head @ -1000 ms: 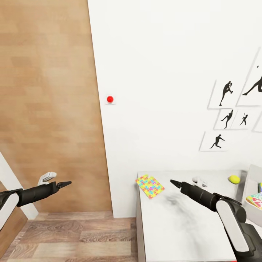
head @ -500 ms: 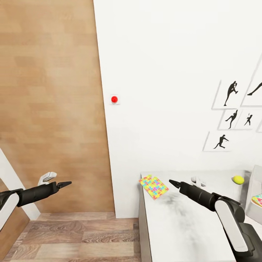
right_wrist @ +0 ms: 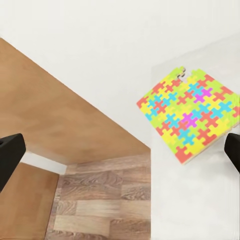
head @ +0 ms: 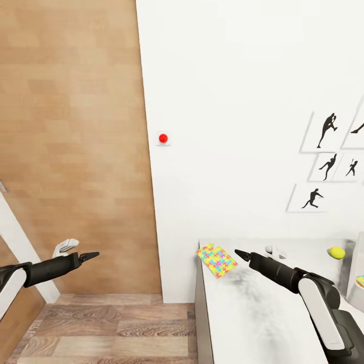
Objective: Put all the toys in the child's room - the three board games (two on the bed and one on the table), the two jigsaw puzzles on the table, and the tennis ball on the table - inside the toy box on the table in the child's room.
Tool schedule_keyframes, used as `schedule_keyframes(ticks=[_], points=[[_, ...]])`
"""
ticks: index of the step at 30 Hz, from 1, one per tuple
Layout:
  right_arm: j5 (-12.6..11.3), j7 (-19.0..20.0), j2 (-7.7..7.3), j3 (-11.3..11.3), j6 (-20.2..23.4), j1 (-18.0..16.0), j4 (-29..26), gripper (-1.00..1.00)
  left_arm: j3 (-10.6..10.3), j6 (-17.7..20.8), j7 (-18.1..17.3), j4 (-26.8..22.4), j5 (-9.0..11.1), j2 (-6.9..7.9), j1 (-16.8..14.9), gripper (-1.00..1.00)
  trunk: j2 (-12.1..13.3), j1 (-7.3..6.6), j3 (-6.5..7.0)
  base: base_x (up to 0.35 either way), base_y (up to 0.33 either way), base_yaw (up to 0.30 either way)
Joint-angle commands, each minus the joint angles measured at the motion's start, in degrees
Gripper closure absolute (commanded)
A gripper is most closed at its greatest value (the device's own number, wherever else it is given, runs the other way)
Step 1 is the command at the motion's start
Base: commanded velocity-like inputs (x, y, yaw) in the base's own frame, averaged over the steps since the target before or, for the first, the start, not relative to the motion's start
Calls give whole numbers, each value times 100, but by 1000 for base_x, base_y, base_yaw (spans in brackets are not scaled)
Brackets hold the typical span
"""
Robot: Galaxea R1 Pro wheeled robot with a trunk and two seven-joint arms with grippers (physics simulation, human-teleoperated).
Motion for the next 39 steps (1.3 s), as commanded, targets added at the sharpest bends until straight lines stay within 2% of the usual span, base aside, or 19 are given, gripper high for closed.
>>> schedule_keyframes(ticks=[1,12,39], points=[[35,56,-2,-13,32,-4,0,-100,5,33,-16,1,-2,-2,-8,-100,-12,4,-13,55,-42,143],[36,87,-4,-18,43,-4,1,-100,10,33,-16,1,-2,-3,-8,-100,-12,4,-13,137,-38,47],[26,90,-4,-19,52,-4,-2,-100,7,35,-16,1,4,-9,-8,-100,-12,4,-13,17,-2,1]])
